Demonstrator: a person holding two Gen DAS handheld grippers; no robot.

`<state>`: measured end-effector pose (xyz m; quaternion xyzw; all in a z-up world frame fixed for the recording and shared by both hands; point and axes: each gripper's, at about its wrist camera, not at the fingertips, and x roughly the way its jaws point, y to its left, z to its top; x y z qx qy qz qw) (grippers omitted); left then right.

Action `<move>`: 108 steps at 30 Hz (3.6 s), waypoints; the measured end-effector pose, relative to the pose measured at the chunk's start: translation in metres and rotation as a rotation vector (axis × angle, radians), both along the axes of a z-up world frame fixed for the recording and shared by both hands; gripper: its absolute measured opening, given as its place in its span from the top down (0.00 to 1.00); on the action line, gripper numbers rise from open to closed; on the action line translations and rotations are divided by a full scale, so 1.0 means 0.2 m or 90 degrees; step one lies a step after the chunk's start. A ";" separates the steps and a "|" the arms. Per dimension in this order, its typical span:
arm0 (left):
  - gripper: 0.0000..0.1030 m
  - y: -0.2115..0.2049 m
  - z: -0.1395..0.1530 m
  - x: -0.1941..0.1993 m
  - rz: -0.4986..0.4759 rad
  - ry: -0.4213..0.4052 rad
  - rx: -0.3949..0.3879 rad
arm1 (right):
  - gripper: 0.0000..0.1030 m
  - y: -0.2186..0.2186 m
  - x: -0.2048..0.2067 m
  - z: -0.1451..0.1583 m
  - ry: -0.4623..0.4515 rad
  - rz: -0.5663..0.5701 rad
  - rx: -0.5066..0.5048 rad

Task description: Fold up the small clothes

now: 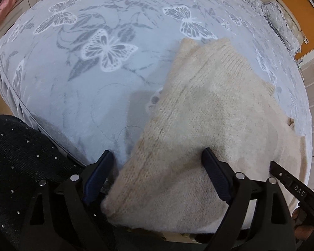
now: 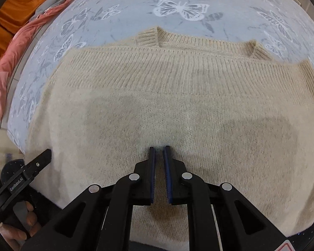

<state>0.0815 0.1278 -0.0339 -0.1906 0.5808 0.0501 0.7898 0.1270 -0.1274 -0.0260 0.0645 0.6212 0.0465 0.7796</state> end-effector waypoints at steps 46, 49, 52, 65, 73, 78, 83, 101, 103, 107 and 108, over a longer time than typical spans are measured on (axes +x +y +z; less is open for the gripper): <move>0.33 -1.05 0.23 -0.36 -0.398 -0.085 0.118 | 0.31 -0.94 -0.39 0.16 -0.037 -0.249 0.244; 0.49 -1.01 0.20 -0.31 -0.368 -0.059 0.102 | 0.83 -0.81 -0.30 0.13 -0.015 -0.204 0.236; 0.62 -0.99 0.25 -0.31 -0.352 -0.065 0.062 | 0.87 -0.72 -0.30 0.37 -0.108 -0.147 0.219; 0.51 -1.13 0.47 -0.41 -0.403 -0.124 0.043 | 0.79 -1.17 -0.50 0.28 -0.103 -0.262 0.127; 0.45 -1.21 0.46 -0.37 -0.395 -0.109 0.082 | 0.37 -1.08 -0.51 0.24 -0.072 -0.212 0.135; 0.45 -1.28 0.46 -0.37 -0.411 -0.110 0.132 | 0.86 -0.98 -0.46 0.32 -0.103 -0.170 0.152; 0.44 -1.32 0.45 -0.38 -0.422 -0.111 0.143 | 0.89 -1.08 -0.57 0.70 -0.242 -0.185 0.207; 0.44 -1.35 0.39 -0.39 -0.431 -0.090 0.180 | 0.89 -1.12 -0.47 0.12 -0.021 -0.201 0.074; 0.44 -1.34 0.39 -0.39 -0.429 -0.088 0.182 | 0.88 -1.11 -0.47 0.19 -0.049 -0.202 0.087; 0.41 -1.33 0.38 -0.38 -0.419 -0.078 0.169 | 0.81 -1.12 -0.46 0.21 -0.064 -0.206 0.095; 0.39 -1.32 0.38 -0.38 -0.417 -0.078 0.160 | 0.79 -1.14 -0.46 0.19 -0.057 -0.219 0.102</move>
